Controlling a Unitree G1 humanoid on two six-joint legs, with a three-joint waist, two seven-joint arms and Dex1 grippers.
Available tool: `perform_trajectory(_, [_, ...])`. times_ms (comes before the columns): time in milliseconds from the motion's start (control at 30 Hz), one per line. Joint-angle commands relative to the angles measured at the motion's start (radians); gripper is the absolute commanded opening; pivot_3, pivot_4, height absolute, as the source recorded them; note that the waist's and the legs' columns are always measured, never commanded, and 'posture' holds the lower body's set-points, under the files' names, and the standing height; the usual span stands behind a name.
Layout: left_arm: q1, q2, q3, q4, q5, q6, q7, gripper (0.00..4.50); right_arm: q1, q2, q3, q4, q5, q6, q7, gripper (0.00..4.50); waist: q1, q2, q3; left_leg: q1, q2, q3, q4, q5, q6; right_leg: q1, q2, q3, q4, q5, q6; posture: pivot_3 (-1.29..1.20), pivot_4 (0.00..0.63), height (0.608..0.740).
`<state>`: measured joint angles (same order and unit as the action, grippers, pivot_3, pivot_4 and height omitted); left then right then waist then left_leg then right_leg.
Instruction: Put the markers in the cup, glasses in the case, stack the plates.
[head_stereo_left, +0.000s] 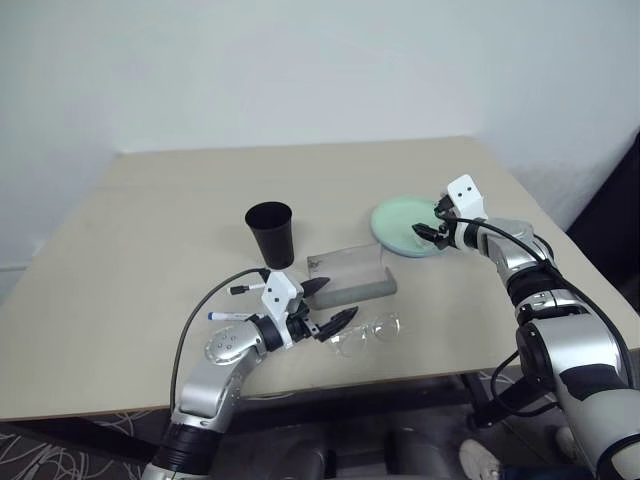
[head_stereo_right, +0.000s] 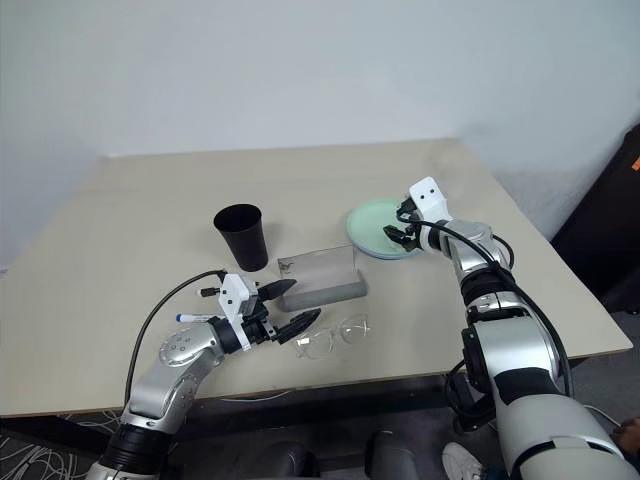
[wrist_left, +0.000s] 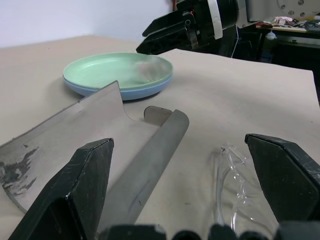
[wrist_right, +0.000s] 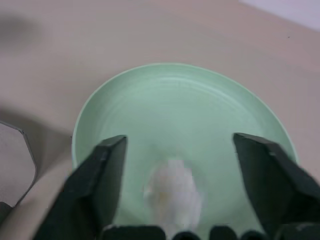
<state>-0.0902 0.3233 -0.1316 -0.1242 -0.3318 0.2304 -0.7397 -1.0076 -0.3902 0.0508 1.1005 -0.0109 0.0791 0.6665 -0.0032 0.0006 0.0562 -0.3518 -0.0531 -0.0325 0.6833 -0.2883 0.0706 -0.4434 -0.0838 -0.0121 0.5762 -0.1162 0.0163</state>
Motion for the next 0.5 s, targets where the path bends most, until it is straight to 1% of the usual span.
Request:
perform_trajectory(33, [-0.048,0.037,0.017,-0.036,-0.008,0.018,-0.023,4.50,0.038,-0.026,-0.031,-0.118,0.044,-0.077,0.100,4.46,0.000,0.000,0.000,0.000,0.000,0.000,0.000,0.000,0.000,0.000,0.000,0.000,0.000,0.000,0.000,0.00,0.000,0.728])
perform_trajectory(133, [-0.111,0.075,0.023,-0.003,-0.022,0.060,-0.062,4.50,0.155,-0.052,-0.022,-0.259,0.079,-0.110,0.241,4.46,0.002,0.000,0.000,0.001,0.000,-0.002,0.000,0.000,0.000,0.002,0.001,-0.001,0.000,0.000,0.000,0.00,0.000,0.728])
perform_trajectory(267, [-0.213,0.124,0.000,0.042,-0.037,0.144,-0.144,4.50,0.268,-0.071,-0.027,-0.386,0.114,-0.079,0.336,4.46,0.001,0.000,0.000,0.001,-0.001,-0.001,0.001,0.000,0.000,0.003,0.001,0.000,0.000,0.000,0.001,0.00,0.000,0.728])
perform_trajectory(367, [-0.291,0.162,-0.038,0.064,-0.043,0.206,-0.231,4.50,0.312,-0.077,-0.037,-0.424,0.130,-0.066,0.359,4.46,-0.003,0.000,0.000,0.001,-0.001,0.000,0.002,0.000,0.000,0.003,0.001,0.000,0.001,0.000,0.000,0.00,0.000,0.728])
perform_trajectory(500, [-0.392,0.202,-0.102,0.103,-0.031,0.264,-0.350,4.50,0.345,-0.077,-0.045,-0.416,0.134,-0.074,0.351,4.46,-0.018,0.000,0.000,0.003,0.000,0.000,0.002,0.000,0.000,0.004,0.001,0.000,0.001,0.000,0.000,0.00,0.000,0.728])
